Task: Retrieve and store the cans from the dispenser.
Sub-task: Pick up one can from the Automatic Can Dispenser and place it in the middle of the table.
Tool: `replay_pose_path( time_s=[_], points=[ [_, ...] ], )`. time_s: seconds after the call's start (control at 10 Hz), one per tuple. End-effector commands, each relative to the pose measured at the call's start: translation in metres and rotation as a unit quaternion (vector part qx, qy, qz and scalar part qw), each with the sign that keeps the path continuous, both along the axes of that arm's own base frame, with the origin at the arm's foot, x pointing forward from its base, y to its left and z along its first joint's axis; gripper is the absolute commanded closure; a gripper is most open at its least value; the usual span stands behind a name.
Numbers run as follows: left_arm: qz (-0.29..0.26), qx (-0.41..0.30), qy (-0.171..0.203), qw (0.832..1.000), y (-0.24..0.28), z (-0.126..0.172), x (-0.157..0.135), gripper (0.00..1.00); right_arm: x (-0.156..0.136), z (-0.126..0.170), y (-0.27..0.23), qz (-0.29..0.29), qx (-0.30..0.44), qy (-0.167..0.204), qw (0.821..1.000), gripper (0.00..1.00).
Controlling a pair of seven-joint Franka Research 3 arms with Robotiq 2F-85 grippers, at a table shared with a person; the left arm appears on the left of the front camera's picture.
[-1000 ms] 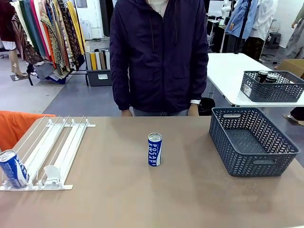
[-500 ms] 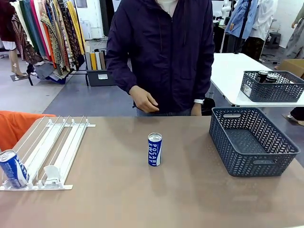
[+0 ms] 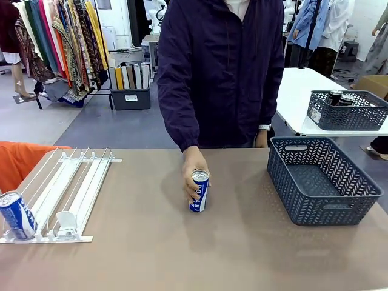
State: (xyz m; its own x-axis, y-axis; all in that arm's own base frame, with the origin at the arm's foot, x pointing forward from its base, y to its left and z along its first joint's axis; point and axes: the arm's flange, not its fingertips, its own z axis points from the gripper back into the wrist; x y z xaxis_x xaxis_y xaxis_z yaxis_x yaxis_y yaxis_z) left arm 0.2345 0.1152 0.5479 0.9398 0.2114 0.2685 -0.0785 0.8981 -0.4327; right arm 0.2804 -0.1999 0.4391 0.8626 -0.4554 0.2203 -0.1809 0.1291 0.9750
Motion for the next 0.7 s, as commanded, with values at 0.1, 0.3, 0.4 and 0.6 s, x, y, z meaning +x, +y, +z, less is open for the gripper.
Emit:
replay_pose_path(
  time_s=[0.1,0.3,0.4,0.6],
  points=[
    [0.004,0.354,0.042,0.934,-0.037,-0.019,0.004,0.00,-0.001,0.001,0.000,0.005,-0.003,-0.007,1.000,0.00],
    [-0.003,0.381,0.009,0.924,-0.056,-0.027,0.020,0.00,-0.001,0.001,0.000,0.005,-0.003,-0.007,1.000,0.00],
    [0.022,0.343,0.002,0.939,-0.060,-0.024,0.029,0.00,-0.001,0.001,0.000,0.005,-0.003,-0.007,1.000,0.00],
    [-0.014,0.330,0.006,0.944,-0.051,0.019,0.023,0.00,-0.001,0.001,0.000,0.005,-0.003,-0.007,1.000,0.00]
  ],
)
